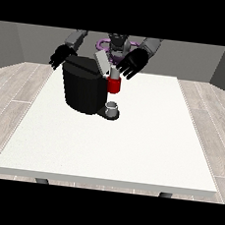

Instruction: Insert the coffee pod into the coffee machine and close the lid

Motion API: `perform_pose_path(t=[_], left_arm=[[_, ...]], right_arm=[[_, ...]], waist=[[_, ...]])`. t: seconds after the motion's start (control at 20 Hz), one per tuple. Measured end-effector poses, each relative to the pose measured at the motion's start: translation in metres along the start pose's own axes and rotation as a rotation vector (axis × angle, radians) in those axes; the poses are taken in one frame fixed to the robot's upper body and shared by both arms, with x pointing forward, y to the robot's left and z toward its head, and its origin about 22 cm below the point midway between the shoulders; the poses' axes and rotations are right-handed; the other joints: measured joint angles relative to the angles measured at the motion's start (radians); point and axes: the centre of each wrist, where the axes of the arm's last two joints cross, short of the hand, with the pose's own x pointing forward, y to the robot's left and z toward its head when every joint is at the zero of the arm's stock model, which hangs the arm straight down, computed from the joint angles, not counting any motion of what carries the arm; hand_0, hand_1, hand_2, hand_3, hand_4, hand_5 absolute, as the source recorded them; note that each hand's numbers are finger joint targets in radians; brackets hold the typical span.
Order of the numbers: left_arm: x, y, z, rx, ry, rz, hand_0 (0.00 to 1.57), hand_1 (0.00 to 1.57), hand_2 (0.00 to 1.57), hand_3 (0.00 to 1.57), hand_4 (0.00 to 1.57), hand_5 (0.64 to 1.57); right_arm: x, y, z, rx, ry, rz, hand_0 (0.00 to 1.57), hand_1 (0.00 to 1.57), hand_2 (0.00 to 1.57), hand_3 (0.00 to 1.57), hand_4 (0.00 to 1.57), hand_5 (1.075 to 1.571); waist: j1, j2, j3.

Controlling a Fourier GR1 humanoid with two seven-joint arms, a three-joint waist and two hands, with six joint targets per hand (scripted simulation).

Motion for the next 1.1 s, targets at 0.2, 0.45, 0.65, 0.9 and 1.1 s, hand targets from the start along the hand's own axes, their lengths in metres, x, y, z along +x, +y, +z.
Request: perform_pose_path(t=[0.2,0.45,0.65,0.9,1.1], left_arm=[[0.003,-0.002,-0.002,0.002,-0.002,-0.004,1.19,1.19,1.26,1.2,0.49,1.571],[-0.003,-0.002,0.001,0.003,-0.021,-0.007,1.19,1.19,1.27,1.2,0.51,1.571],[0.002,-0.001,-0.002,0.008,-0.009,-0.01,1.19,1.19,1.25,1.18,0.49,1.571],[0.0,-0.003,-0.002,-0.008,-0.006,-0.006,1.23,1.23,1.27,1.18,0.48,1.571],[0.001,-0.005,-0.002,-0.016,-0.011,0.0,1.2,1.2,1.24,1.14,0.47,1.571]], right_arm=[[-0.001,0.002,0.002,0.001,0.002,-0.01,0.0,0.0,0.0,0.0,0.52,1.571],[-0.004,0.001,0.007,-0.008,-0.02,-0.017,0.0,0.0,0.0,0.0,0.53,1.571],[-0.003,-0.003,0.004,-0.014,-0.029,-0.017,0.0,0.0,0.0,0.0,0.46,1.571],[-0.001,-0.002,0.003,-0.019,-0.024,-0.018,0.0,0.0,0.0,0.0,0.44,1.571],[0.003,-0.004,0.0,-0.031,-0.029,-0.025,0.0,0.0,0.0,0.0,0.44,1.571]], waist=[[-0.003,0.0,0.0001],[-0.002,0.016,0.0002],[0.0,0.026,0.0003],[0.001,0.026,0.0008],[0.007,0.028,0.0014]])
